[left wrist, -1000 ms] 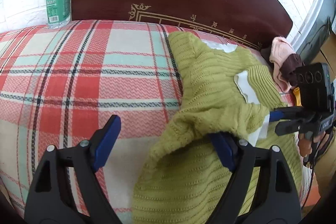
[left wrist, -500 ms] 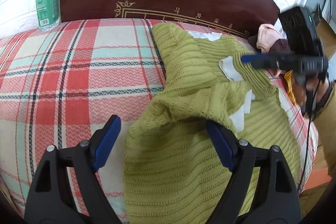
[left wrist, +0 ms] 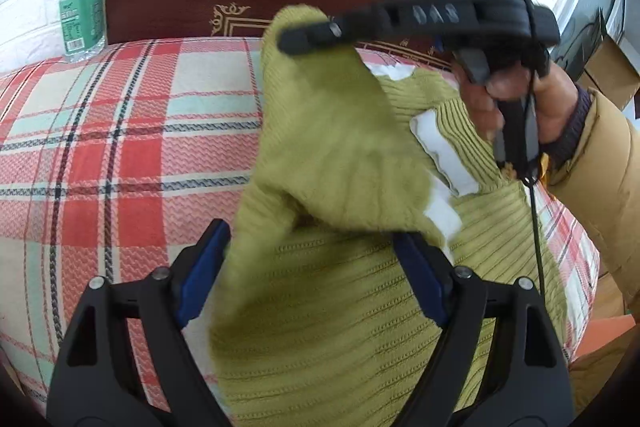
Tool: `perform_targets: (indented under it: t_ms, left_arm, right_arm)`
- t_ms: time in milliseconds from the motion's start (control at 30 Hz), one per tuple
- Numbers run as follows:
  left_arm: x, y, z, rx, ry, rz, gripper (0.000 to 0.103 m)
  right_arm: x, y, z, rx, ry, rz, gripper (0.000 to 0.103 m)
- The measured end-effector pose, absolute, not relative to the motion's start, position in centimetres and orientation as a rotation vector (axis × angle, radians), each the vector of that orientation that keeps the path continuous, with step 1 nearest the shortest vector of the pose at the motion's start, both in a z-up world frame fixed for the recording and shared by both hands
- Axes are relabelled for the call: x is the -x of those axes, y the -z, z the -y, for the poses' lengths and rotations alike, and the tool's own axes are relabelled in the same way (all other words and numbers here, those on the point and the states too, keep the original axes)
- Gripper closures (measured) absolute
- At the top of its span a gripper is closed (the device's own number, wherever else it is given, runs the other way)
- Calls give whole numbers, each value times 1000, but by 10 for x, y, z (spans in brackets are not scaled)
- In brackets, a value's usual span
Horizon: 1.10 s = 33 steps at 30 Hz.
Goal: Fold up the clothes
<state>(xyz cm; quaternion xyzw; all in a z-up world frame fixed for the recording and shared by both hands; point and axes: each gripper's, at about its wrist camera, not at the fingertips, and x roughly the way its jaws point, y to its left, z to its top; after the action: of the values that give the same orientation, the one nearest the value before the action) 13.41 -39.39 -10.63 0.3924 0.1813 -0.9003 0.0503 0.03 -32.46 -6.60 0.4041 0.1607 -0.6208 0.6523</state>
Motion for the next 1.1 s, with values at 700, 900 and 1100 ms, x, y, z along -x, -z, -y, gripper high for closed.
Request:
perform_targets:
  t_ms: [700, 900, 1100]
  left_arm:
    - [-135, 118, 416, -1240, 2646, -726, 19]
    - [-180, 113, 408, -1254, 2621, -773, 19]
    - [-242, 120, 397, -1300, 2586, -939, 18]
  right_arm:
    - [-31, 113, 233, -990, 1534, -601, 76]
    - [-15, 107, 215, -1055, 1607, -437, 71]
    - [-36, 69, 109, -1044, 1620, -128, 28]
